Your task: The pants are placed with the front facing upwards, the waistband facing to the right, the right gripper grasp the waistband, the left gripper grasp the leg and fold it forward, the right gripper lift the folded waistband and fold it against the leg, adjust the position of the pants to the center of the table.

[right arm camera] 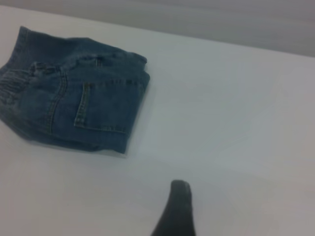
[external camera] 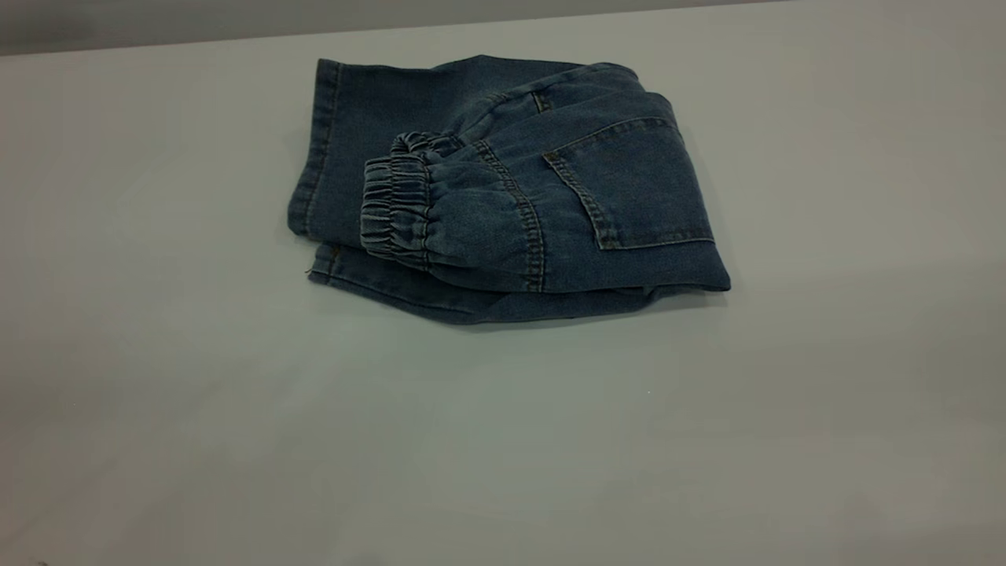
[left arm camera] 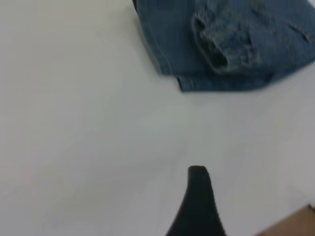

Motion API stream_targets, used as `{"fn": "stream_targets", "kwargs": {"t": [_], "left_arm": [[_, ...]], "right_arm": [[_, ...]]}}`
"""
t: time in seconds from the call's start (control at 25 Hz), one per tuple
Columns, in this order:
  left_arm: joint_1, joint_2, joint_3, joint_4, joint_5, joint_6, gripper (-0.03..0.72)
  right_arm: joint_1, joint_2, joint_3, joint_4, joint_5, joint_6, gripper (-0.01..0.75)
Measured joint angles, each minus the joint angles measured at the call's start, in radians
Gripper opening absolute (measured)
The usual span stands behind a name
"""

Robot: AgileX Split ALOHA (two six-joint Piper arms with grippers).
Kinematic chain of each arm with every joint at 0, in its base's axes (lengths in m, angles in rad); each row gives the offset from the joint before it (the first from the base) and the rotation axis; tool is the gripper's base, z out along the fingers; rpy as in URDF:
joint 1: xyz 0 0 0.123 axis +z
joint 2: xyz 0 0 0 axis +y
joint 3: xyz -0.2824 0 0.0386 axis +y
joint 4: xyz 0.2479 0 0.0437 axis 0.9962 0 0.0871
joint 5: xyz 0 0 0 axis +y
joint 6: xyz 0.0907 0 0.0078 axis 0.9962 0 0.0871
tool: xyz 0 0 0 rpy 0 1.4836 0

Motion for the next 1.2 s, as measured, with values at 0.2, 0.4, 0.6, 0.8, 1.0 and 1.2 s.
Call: {"fn": "stream_targets", "kwargs": {"t": [0.2, 0.4, 0.6, 0.8, 1.0, 1.2], "left_arm": [[0.0, -0.08, 0.019, 0.011, 0.051, -0.004, 0.51], [0.0, -0.116, 0.019, -0.047, 0.035, 0.018, 0.51], [0.0, -0.123, 0.018, -0.105, 0.036, 0.084, 0.51], [0.0, -0.123, 0.018, -0.102, 0.036, 0.083, 0.51], [0.0, -0.123, 0.018, -0.102, 0.036, 0.083, 0.51], [0.013, -0.126, 0.018, -0.102, 0.036, 0.083, 0.51]], "right_arm": [[0.0, 0.0, -0.001, 0.001, 0.002, 0.0, 0.573], [0.0, 0.0, -0.002, 0.002, 0.003, 0.0, 0.573], [0.0, 0.0, -0.002, 0.009, 0.005, 0.0, 0.573], [0.0, 0.0, -0.002, 0.009, 0.005, 0.0, 0.573], [0.0, 0.0, -0.002, 0.009, 0.005, 0.001, 0.573], [0.0, 0.0, -0.002, 0.009, 0.005, 0.001, 0.573]]}}
